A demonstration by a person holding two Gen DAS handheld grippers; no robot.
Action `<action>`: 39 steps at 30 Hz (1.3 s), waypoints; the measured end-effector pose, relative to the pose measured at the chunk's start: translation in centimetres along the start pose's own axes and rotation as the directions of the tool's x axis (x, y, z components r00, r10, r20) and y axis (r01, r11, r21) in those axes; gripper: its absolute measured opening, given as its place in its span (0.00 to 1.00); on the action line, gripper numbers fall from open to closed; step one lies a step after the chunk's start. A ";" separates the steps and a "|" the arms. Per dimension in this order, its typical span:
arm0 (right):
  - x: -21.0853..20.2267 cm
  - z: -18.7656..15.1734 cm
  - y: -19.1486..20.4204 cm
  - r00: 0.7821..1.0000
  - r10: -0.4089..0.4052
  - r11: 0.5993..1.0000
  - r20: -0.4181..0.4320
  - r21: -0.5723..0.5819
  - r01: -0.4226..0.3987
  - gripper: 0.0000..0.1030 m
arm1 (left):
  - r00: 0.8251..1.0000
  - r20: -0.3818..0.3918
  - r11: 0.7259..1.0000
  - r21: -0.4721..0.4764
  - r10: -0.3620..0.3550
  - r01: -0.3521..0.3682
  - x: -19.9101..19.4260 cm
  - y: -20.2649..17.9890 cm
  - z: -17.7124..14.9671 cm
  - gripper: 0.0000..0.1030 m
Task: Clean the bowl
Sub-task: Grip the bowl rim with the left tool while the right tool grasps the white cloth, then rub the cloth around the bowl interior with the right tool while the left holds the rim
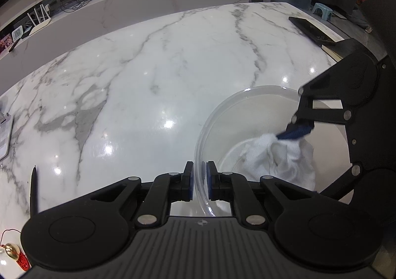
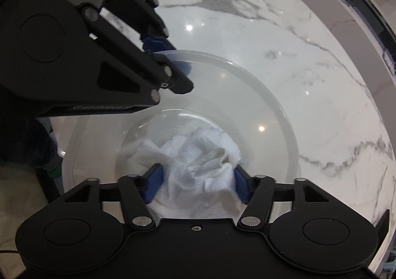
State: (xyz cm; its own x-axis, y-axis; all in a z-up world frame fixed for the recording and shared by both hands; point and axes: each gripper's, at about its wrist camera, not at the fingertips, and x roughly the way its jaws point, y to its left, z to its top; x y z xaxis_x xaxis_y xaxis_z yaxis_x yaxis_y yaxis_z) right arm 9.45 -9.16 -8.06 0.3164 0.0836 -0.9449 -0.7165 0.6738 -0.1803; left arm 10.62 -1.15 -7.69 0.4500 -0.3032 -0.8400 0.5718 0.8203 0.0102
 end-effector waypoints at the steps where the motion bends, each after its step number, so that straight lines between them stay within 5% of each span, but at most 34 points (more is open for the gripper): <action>1: 0.0 0.0 0.1 1.000 0.005 1.000 0.000 -0.004 -0.005 0.35 | 1.000 0.000 1.000 0.003 0.000 0.000 0.0 0.0 0.0 0.08; 5: -0.3 -0.1 0.3 1.000 0.010 1.000 0.009 -0.024 -0.010 0.24 | 1.000 0.000 1.000 0.013 0.002 -0.002 0.0 -0.1 0.0 0.08; 19: -0.5 0.6 0.6 0.996 0.055 0.997 0.077 -0.052 -0.052 0.19 | 1.000 -0.003 0.999 0.036 0.006 -0.006 0.0 -0.2 -0.1 0.09; 27: 0.3 1.2 0.0 0.993 -0.007 0.996 0.117 -0.091 0.018 0.19 | 1.000 -0.001 0.999 0.036 0.006 -0.006 0.0 -0.3 -0.2 0.09; 39: 0.2 0.6 -0.3 0.995 -0.080 0.986 0.053 -0.144 0.087 0.19 | 1.000 -0.003 1.000 0.030 0.005 -0.004 0.0 -0.4 -0.1 0.09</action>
State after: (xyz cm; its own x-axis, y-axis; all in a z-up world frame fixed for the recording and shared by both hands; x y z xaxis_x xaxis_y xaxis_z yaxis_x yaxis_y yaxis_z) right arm 10.13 -8.90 -7.98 0.4054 0.0680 -0.9116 -0.7683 0.5657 -0.2995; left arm 10.28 -1.43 -7.72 0.4508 -0.2982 -0.8413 0.5900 0.8069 0.0301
